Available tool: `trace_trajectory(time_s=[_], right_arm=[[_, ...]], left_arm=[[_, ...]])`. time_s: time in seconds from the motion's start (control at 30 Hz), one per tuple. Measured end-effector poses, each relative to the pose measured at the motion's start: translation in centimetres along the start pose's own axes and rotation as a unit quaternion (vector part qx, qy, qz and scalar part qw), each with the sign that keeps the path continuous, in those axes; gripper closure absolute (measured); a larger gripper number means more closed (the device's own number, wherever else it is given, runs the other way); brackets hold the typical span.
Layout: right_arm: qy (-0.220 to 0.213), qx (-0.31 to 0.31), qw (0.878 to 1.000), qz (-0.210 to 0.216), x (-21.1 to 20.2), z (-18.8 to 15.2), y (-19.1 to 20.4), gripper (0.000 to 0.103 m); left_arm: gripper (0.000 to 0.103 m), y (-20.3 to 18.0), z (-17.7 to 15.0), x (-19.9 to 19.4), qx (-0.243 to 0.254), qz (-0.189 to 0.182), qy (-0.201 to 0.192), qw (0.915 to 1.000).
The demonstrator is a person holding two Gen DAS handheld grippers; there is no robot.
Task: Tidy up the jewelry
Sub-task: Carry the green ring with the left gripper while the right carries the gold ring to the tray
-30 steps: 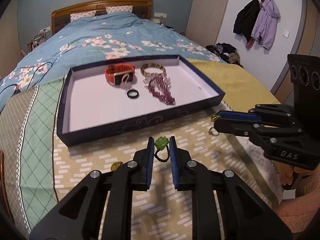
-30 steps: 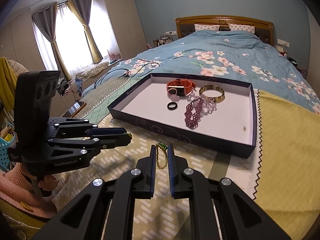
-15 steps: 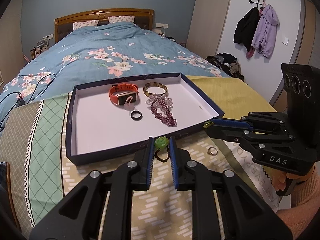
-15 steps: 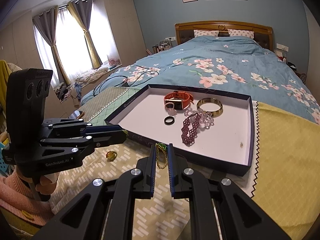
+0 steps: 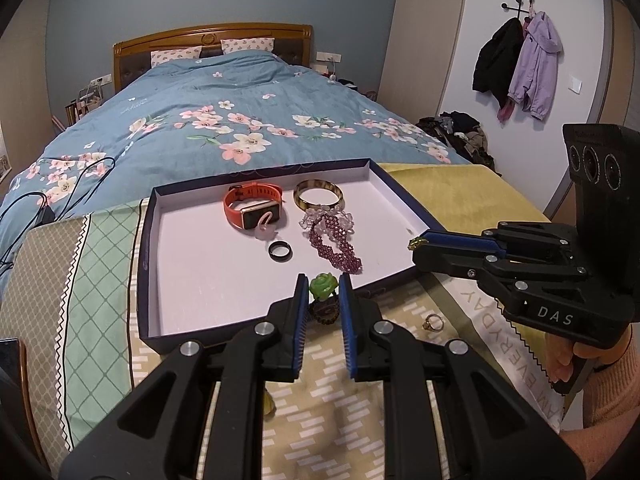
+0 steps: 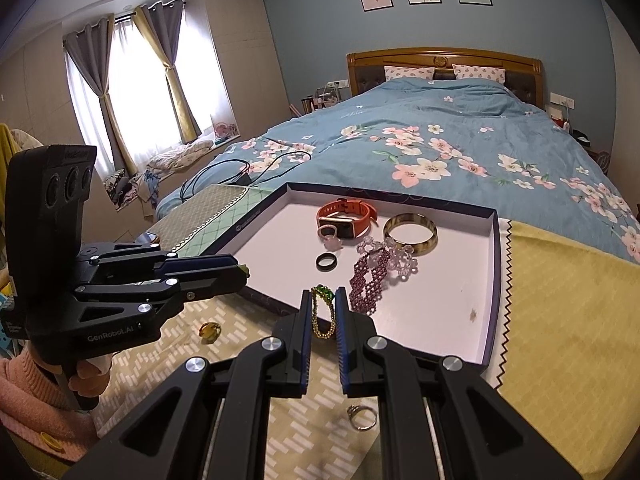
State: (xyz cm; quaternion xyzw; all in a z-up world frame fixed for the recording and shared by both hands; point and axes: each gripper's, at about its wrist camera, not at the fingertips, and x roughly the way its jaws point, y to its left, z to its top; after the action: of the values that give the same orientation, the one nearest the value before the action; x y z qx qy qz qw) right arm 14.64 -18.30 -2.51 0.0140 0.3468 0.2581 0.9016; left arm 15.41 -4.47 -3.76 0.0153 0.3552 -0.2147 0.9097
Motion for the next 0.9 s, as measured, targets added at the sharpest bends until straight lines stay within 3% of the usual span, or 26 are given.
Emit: trace_trajectory(time_s=[0.9], right_arm=[[0.002,0.006,1.0,-0.003,1.7,1.5,-1.3,0.093]], left_arm=[[0.087,0.6,1.6,2.1,0.0,0.014,-0.002,0.9999]])
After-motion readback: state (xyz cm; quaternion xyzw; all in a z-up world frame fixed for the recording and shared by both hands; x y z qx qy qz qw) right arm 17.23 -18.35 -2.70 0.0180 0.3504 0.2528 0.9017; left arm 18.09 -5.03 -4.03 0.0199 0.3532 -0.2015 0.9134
